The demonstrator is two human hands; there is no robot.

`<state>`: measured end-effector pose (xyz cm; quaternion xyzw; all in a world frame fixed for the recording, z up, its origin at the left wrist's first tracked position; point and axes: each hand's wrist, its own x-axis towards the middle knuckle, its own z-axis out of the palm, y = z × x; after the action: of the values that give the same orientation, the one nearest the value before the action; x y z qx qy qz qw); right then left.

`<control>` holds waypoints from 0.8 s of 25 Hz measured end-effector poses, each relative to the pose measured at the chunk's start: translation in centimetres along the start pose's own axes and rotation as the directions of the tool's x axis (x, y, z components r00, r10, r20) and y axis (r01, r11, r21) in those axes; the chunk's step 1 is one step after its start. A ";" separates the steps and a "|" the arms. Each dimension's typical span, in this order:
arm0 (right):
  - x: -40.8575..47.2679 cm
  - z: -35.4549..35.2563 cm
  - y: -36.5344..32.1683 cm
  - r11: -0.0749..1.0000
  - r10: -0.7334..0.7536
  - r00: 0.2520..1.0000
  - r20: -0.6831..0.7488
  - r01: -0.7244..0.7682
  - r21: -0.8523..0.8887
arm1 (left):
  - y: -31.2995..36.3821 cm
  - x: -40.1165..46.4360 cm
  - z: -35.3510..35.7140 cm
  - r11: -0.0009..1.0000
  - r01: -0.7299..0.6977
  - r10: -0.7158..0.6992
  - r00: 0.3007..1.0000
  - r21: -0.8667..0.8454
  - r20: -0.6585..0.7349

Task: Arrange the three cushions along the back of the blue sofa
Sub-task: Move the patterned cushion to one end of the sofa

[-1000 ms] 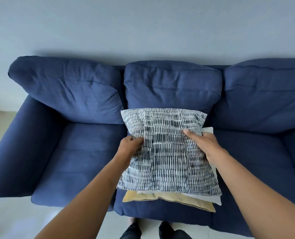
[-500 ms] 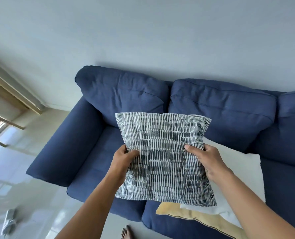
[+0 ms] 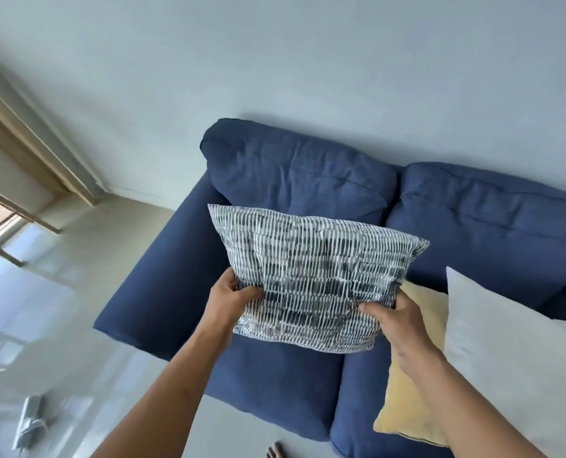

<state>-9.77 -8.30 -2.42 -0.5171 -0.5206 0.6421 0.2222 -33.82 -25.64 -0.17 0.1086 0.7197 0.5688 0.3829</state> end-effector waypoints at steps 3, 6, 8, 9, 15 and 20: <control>1.2 2.2 0.7 0.998 0.046 0.998 -0.039 -0.044 0.045 | 0.2 2.4 -1.6 1.000 -0.003 0.002 1.000 -0.020 -0.031; 3.8 3.8 0.8 0.995 0.047 0.997 -0.064 -0.041 0.088 | 0.1 4.6 -2.3 1.000 0.015 -0.016 0.996 -0.010 -0.082; 5.3 5.3 0.6 0.993 0.043 0.997 -0.069 -0.034 0.117 | 0.5 5.9 -2.6 0.999 0.025 -0.022 0.995 0.028 -0.095; 6.2 6.2 0.9 0.992 0.051 0.996 -0.079 -0.041 0.123 | 0.8 6.8 -2.9 0.998 0.030 -0.025 0.995 0.054 -0.100; 10.3 10.3 1.7 0.982 0.164 0.978 -0.131 -0.148 0.120 | 0.3 13.1 -3.7 0.991 0.095 -0.081 0.987 0.098 -0.142; 14.0 13.4 2.6 0.971 0.230 0.950 -0.212 -0.209 0.117 | -1.1 19.2 -3.9 0.980 0.177 -0.158 0.971 0.096 -0.178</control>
<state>-26.20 -3.55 -11.79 -0.6300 -0.4009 0.6240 0.2302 -49.27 -17.51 -9.15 0.0198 0.7867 0.5007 0.3605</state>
